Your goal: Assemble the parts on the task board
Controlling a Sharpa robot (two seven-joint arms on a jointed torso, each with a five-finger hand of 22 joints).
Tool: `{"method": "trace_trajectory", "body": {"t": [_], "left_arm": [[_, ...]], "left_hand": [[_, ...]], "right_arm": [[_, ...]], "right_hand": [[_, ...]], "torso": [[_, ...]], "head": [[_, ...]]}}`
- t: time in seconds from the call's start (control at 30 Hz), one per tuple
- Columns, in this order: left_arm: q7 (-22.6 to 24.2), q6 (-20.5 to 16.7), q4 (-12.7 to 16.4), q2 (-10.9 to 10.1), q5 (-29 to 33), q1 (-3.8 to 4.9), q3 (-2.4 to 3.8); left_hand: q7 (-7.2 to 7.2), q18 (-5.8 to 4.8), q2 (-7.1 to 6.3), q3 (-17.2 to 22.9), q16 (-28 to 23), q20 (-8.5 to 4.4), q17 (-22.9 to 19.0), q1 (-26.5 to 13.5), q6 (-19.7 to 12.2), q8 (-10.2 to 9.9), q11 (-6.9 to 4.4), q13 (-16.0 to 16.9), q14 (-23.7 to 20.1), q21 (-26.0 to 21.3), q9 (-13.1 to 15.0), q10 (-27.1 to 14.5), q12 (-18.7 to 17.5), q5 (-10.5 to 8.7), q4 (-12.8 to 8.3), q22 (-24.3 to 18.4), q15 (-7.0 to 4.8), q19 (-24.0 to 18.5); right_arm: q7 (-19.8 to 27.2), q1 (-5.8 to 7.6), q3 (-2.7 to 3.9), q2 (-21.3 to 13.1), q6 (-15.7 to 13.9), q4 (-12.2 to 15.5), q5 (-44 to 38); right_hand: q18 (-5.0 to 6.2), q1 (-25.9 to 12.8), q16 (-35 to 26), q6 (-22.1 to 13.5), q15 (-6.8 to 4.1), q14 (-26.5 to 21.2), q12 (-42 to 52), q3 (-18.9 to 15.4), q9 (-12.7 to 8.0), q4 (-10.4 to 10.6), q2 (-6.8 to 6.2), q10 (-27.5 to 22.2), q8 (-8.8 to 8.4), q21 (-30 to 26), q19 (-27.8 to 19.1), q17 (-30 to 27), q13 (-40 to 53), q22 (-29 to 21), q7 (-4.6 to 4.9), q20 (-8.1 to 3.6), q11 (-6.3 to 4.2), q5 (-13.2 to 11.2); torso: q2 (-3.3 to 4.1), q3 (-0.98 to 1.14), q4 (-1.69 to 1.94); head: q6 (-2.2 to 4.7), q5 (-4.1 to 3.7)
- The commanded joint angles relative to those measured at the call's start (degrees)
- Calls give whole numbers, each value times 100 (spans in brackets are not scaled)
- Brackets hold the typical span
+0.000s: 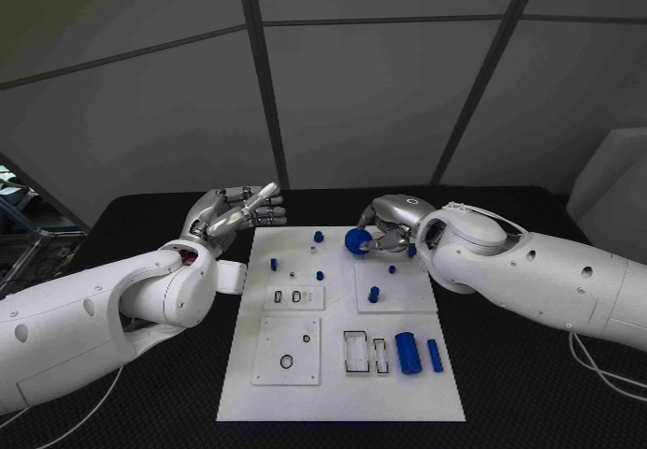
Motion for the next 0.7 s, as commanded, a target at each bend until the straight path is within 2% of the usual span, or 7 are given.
{"method": "trace_trajectory", "body": {"t": [0.03, 0.2, 0.27, 0.37, 0.4, 0.53, 0.7], "left_arm": [[11, 72, 13, -1, -33, 9, 6], [3, 78, 13, -2, -33, 9, 6], [1, 80, 14, 0, -33, 10, 6], [-1, 81, 13, 2, -33, 10, 7], [-2, 82, 12, 3, -33, 10, 7], [-4, 82, 9, 6, -33, 10, 7], [-7, 84, 9, 12, -33, 11, 7]], "left_hand": [[58, -81, 45, -4, -32, -8, 7, -4, 34, -18, 1, -7, 9, 38, -1, 22, -37, 2, -44, 5, 21, -33], [61, -81, 47, -7, -34, -8, 10, -4, 29, -26, 3, -8, 14, 41, -2, 14, -45, 2, -49, 7, 22, -35], [61, -81, 47, -7, -34, -8, 10, -4, 29, -26, 3, -8, 14, 41, -2, 14, -45, 2, -49, 7, 22, -35], [61, -81, 47, -7, -34, -8, 10, -4, 29, -26, 3, -8, 14, 41, -2, 14, -45, 2, -49, 7, 22, -35], [61, -81, 47, -7, -34, -8, 10, -4, 29, -26, 3, -8, 14, 41, -2, 14, -45, 2, -49, 7, 22, -35], [61, -81, 47, -7, -34, -8, 10, -4, 29, -26, 3, -8, 14, 41, -2, 14, -45, 2, -49, 7, 22, -35], [61, -81, 47, -7, -34, -8, 10, -4, 29, -26, 3, -8, 14, 41, -2, 14, -45, 2, -49, 7, 22, -35]], "right_arm": [[-171, 15, 5, 99, -271, 115, -135], [-252, 16, 2, 370, -297, 71, -245], [-262, 17, 1, 483, -302, 5, -284], [-266, 16, -1, 600, -304, -76, -321], [-263, 16, -2, 642, -300, -109, -332], [-244, 15, -7, 823, -297, -264, -386], [-238, 13, -20, 1005, -284, -432, -438]], "right_hand": [[-78, -67, 26, 318, -45, 607, 15, 38, 1, -3, -12, 607, -23, 30, 180, 1509, 1508, 894, -199, -35, -35, -38], [-82, -107, 26, 337, -41, 607, 15, 57, -1, -6, -27, 607, -48, 37, 193, 1509, 1508, 912, -198, -33, -35, -68], [-82, -110, 26, 337, -41, 607, 15, 58, -1, -5, -27, 607, -49, 37, 193, 1509, 1508, 912, -198, -33, -35, -69], [-82, -121, 26, 340, -39, 607, 15, 64, -2, -5, -28, 607, -57, 37, 193, 1509, 1508, 912, -197, -32, -34, -73], [-82, -121, 26, 340, -39, 607, 15, 64, -2, -5, -28, 607, -57, 37, 193, 1509, 1508, 912, -197, -32, -34, -73], [-82, -153, 26, 345, -34, 607, 15, 71, -3, -2, -43, 607, -75, 35, 191, 1509, 1508, 909, -194, -28, -33, -80], [-83, -164, 26, 348, -32, 607, 15, 73, -4, -1, -46, 607, -81, 37, 194, 1509, 1508, 915, -193, -27, -32, -82]], "torso": [[4, 0, 16], [4, -5, 4], [5, -11, 13], [10, -1, 9], [12, -2, 16], [10, 0, 3], [13, 2, 4]], "head": [[6, 9], [1, 40], [2, 40], [2, 48], [2, 53], [4, 68], [-13, 90]]}}
